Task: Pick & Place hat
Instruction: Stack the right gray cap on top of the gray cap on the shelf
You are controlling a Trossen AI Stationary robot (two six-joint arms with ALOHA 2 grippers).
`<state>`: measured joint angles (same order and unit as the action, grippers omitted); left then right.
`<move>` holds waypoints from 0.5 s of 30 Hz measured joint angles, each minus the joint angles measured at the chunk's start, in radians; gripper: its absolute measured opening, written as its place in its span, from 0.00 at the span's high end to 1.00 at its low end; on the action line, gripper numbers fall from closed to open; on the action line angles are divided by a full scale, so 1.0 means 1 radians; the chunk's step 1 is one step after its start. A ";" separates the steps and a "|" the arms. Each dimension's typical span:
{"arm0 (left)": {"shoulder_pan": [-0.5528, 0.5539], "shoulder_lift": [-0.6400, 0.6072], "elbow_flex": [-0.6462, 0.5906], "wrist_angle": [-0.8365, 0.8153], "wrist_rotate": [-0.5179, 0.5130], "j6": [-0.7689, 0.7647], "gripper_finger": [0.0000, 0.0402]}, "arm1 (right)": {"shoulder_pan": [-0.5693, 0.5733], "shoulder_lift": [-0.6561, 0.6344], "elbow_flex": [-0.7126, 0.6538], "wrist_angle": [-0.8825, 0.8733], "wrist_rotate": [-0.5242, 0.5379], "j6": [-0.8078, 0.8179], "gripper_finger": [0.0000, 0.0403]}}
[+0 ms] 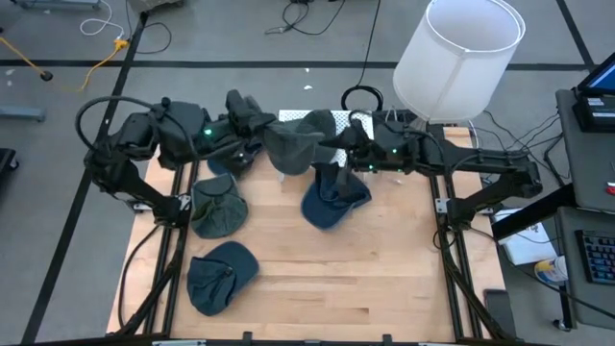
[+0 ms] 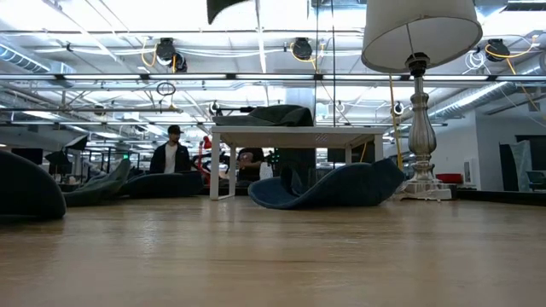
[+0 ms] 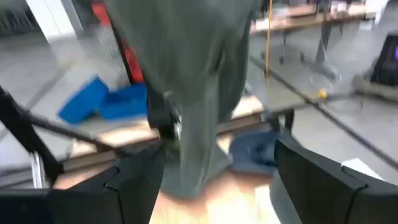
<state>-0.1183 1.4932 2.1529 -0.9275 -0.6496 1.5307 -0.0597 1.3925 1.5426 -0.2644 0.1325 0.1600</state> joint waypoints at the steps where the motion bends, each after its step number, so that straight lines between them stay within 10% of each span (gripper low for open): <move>1: -0.010 -0.002 0.000 -0.002 -0.011 0.000 0.93 | 0.000 0.006 0.001 0.030 -0.002 0.001 0.27; 15: -0.036 -0.005 0.000 0.013 -0.074 -0.022 0.93 | 0.003 0.093 -0.001 0.207 -0.110 0.045 0.41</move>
<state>-0.1545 1.4879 2.1529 -0.9142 -0.7232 1.5085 -0.0570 1.4853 1.5417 -0.0578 0.0223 0.2050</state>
